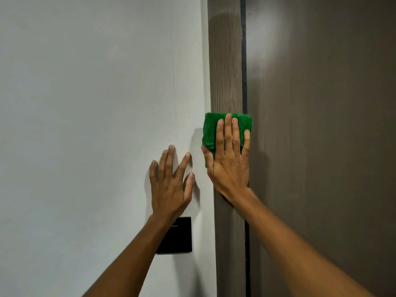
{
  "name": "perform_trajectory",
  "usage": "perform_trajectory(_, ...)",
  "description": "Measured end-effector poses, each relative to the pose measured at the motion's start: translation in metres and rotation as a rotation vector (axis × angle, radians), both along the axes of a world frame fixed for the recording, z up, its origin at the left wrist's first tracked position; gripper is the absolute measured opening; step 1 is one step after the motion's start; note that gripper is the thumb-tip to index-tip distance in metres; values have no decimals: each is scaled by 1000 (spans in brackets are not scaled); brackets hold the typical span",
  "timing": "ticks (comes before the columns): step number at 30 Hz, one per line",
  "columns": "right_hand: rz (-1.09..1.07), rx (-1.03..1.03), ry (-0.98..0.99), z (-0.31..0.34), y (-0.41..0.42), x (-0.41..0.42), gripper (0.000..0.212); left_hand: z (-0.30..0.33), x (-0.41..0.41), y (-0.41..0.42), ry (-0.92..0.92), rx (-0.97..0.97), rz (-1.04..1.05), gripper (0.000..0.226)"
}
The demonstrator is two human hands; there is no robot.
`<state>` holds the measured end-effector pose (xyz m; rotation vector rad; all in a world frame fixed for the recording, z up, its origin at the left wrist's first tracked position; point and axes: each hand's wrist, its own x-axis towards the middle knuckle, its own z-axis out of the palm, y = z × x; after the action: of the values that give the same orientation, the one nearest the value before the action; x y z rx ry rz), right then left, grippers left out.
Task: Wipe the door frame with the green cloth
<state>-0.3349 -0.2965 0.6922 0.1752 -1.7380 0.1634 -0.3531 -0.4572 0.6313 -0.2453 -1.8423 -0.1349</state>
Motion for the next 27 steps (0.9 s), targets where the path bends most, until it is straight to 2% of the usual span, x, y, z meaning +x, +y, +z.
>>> perform_trajectory(7, 98, 14, -244, -106, 4, 25, 84, 4, 30, 11, -141, 153, -219, 55)
perform_trajectory(11, 168, -22, -427, -148, 5, 49, 86, -13, 49, 27, -170, 11, -308, 48)
perform_trajectory(14, 322, -54, -526, -153, 11, 70, 80, -30, 57, 31, -201, -15, -325, 43)
perform_trajectory(18, 526, -317, -481, -139, 30, 98, 76, -43, 69, 36, -165, 6, -351, 34)
perform_trajectory(22, 404, -446, -383, -147, 54, 111, 67, -72, 97, 58, -197, 10, -477, 27)
perform_trajectory(25, 453, -710, -556, -178, 81, 122, 75, -104, 115, 73, -280, 26, -631, 26)
perform_trajectory(27, 587, -889, -695, -201, 100, 134, 69, -124, 124, 83, -371, 81, -712, 28)
